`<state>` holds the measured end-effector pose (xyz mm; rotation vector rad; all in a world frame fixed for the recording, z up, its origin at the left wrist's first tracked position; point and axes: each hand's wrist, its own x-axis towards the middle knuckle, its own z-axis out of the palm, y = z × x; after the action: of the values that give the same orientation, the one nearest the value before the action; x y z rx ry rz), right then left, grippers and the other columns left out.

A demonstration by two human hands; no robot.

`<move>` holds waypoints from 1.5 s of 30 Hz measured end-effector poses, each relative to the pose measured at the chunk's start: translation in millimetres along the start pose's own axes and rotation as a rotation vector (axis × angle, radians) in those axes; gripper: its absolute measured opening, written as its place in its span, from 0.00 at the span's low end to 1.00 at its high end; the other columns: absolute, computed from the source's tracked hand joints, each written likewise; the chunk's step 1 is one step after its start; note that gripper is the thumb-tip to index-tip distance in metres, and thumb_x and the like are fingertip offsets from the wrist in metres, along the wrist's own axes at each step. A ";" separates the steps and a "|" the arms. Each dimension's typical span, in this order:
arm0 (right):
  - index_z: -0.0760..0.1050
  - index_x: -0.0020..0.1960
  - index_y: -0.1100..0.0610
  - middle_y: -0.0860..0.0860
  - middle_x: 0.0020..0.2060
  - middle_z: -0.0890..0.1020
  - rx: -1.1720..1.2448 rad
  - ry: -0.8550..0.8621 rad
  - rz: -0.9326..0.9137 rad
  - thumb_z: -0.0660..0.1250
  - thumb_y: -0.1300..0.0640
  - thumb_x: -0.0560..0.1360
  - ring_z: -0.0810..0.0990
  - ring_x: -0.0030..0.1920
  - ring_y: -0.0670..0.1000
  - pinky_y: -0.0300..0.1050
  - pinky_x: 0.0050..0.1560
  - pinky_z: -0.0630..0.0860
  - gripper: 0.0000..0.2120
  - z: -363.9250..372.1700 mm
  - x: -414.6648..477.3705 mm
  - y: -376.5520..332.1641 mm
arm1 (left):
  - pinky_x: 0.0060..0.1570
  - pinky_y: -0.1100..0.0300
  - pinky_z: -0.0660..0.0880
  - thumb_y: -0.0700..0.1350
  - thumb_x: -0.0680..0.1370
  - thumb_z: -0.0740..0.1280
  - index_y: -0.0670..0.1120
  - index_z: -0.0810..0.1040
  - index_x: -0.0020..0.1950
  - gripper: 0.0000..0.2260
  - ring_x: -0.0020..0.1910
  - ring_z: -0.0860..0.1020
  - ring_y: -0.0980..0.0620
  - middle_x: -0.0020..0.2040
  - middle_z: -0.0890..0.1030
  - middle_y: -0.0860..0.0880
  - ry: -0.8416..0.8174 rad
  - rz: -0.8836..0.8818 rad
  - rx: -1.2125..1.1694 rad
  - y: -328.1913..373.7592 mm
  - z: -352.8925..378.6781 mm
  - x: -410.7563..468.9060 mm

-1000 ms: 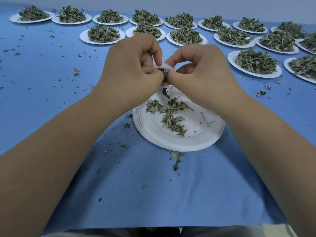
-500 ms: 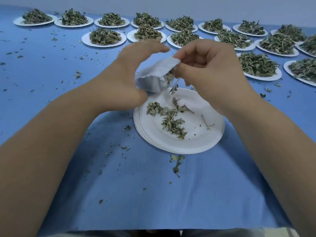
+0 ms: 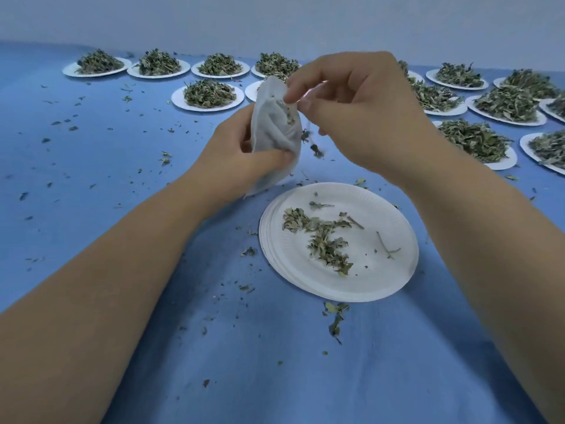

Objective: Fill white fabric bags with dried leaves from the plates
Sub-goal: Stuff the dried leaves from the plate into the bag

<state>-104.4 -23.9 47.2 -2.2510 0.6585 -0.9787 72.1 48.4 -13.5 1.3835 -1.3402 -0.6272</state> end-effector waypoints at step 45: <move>0.82 0.47 0.54 0.37 0.63 0.81 -0.020 -0.144 -0.041 0.70 0.59 0.78 0.83 0.58 0.49 0.52 0.59 0.79 0.02 -18.2 -28.1 9.9 | 0.44 0.52 0.67 0.41 0.66 0.65 0.34 0.74 0.55 0.19 0.42 0.70 0.52 0.42 0.73 0.45 -0.161 -0.075 0.186 13.6 -13.9 -5.1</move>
<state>-137.4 -18.7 37.1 -2.3348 0.5634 -0.8234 78.3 60.1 1.6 1.5659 -1.5114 -0.6899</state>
